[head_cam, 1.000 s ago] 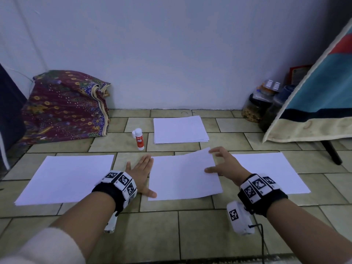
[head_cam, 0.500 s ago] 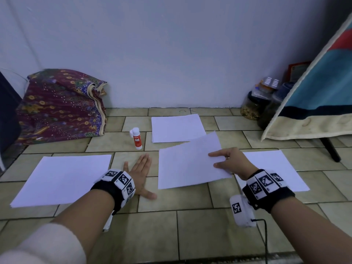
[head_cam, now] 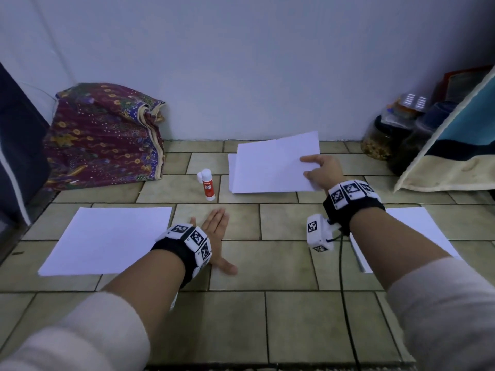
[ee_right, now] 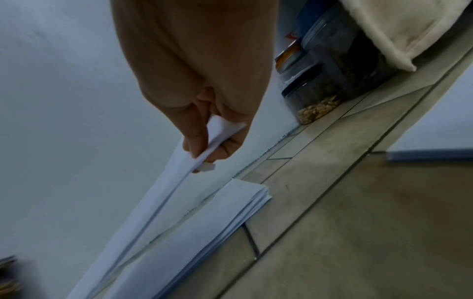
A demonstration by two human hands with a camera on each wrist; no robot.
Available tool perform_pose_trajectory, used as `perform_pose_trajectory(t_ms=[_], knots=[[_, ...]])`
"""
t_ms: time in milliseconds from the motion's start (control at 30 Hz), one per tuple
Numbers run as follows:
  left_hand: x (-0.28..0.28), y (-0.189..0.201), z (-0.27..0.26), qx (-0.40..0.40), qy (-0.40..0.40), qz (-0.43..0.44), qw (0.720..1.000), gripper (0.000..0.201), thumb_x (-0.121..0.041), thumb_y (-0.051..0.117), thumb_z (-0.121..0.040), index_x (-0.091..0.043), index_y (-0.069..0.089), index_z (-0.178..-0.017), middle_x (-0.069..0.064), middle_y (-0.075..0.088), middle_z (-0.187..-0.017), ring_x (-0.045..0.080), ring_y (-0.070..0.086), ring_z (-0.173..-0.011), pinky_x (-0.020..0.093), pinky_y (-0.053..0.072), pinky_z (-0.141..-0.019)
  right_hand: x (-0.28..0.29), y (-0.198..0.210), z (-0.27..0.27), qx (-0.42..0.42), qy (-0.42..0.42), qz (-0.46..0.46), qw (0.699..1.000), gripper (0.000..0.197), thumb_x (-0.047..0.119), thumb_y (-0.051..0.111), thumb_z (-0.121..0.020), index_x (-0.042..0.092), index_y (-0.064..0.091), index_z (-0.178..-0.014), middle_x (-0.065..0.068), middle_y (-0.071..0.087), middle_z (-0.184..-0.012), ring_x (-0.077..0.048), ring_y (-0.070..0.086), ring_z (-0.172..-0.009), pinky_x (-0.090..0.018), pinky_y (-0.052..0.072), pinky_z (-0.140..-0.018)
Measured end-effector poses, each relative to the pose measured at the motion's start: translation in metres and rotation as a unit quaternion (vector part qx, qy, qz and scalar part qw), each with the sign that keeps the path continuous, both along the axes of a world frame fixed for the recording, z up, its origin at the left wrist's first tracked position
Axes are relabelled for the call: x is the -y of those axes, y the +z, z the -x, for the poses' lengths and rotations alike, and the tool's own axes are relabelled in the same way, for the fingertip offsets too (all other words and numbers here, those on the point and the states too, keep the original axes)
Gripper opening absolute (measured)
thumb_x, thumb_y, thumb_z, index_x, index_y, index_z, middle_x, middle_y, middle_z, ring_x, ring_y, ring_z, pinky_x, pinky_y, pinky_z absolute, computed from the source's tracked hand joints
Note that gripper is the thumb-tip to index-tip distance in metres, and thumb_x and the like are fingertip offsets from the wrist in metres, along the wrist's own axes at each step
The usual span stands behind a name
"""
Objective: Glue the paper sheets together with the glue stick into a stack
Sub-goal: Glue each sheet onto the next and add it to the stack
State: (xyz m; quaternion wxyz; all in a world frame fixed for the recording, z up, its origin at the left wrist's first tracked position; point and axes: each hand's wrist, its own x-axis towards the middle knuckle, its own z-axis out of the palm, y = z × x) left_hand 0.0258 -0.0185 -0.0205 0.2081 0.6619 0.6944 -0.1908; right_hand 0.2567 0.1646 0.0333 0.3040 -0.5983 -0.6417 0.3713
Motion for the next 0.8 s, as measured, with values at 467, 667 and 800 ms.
perform_pose_trajectory(t_ms=[467,667,800], knots=[[0.000,-0.001,0.004,0.014,-0.007,0.019,1.000,0.139,-0.073,0.067,-0.065,-0.014,-0.028,-0.147,0.000,-0.036,-0.153,0.015,-0.030,-0.142,0.056,-0.015,-0.112,-0.055,-0.023,0.034,0.249,0.044,0.010,0.968,0.038,-0.004,0.047,-0.090,0.014,0.064,-0.119,-0.011,0.058,-0.126,-0.028,0.058,-0.108,-0.028,0.044,-0.083],[-0.002,-0.003,0.006,0.015,-0.013,0.022,1.000,0.140,-0.074,0.067,-0.064,-0.014,-0.029,-0.147,0.000,-0.036,-0.153,0.015,-0.031,-0.142,0.056,-0.016,-0.111,-0.058,-0.025,0.043,0.320,0.084,0.022,0.943,0.042,0.002,0.055,-0.088,0.016,0.054,-0.127,-0.009,0.052,-0.131,-0.026,0.054,-0.116,-0.028,0.044,-0.086],[-0.002,-0.003,0.007,0.013,-0.014,0.024,1.000,0.140,-0.074,0.067,-0.064,-0.014,-0.029,-0.147,0.000,-0.037,-0.153,0.016,-0.031,-0.142,0.056,-0.015,-0.111,-0.056,-0.028,0.042,0.389,0.110,0.010,0.915,0.046,0.010,0.060,-0.080,0.025,0.054,-0.123,-0.008,0.052,-0.130,-0.025,0.050,-0.119,-0.035,0.047,-0.095]])
